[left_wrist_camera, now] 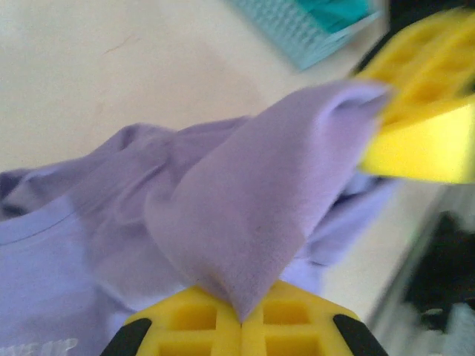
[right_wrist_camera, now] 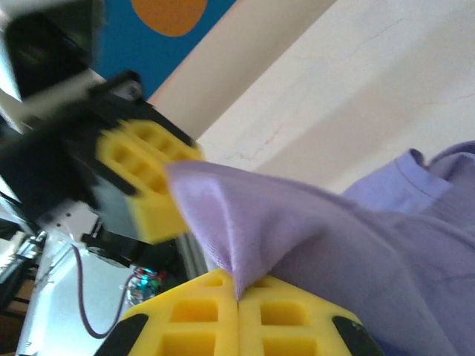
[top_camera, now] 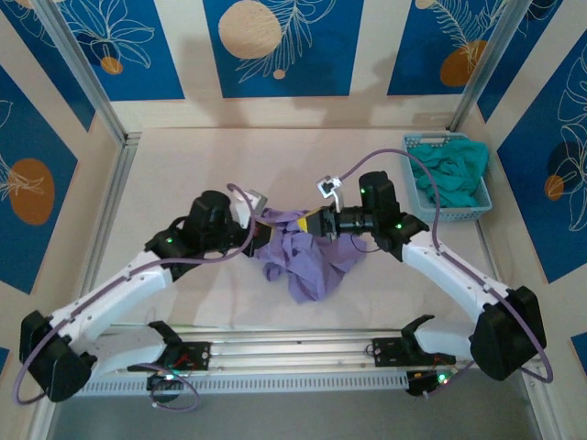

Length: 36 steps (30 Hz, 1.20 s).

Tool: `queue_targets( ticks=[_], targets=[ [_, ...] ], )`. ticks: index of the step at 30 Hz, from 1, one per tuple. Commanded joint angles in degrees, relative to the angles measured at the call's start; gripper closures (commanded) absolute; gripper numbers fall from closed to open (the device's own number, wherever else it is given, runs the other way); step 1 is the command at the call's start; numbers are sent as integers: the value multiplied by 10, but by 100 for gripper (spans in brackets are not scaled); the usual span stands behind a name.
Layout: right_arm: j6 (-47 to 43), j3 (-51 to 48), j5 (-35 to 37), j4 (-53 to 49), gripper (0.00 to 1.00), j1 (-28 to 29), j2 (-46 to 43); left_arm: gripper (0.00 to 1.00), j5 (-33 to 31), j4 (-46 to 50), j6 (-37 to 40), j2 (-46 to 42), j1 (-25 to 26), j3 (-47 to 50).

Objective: Fold the inside-out t-shirt

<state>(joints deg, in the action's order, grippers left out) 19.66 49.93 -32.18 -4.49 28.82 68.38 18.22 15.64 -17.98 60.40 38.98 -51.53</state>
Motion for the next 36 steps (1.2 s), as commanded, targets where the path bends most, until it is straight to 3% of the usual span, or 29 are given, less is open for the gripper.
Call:
queue_targets(
  ticks=[1, 6, 11, 16, 19, 25, 27, 31, 36],
  targets=[
    [-77, 23, 29, -90, 100, -4, -17, 100, 181, -101, -72, -52, -22, 19],
    [-60, 31, 56, -104, 96, -3, -13, 100, 256, -151, -106, -69, -34, 36],
    [-31, 64, 140, -174, 86, 0, -3, 100, 268, -179, -118, -65, -44, 42],
    [-72, 52, 197, -208, 73, 15, -60, 100, 255, -181, -124, -50, -49, 37],
    [-90, 30, 183, -197, 65, 22, -115, 100, 254, -181, -128, -41, -50, 34],
    [-54, -23, 25, -96, 55, 48, -146, 100, 245, -179, -125, -37, -51, 34],
    [-46, -41, 35, -61, 54, 67, -141, 100, 248, -183, -126, -35, -51, 33],
    [-46, -35, 155, -81, 54, 83, -118, 100, 251, -180, -128, -37, -51, 33],
    [-35, -41, 167, -36, 55, 93, -90, 100, 251, -174, -128, -40, -52, 32]
  ],
)
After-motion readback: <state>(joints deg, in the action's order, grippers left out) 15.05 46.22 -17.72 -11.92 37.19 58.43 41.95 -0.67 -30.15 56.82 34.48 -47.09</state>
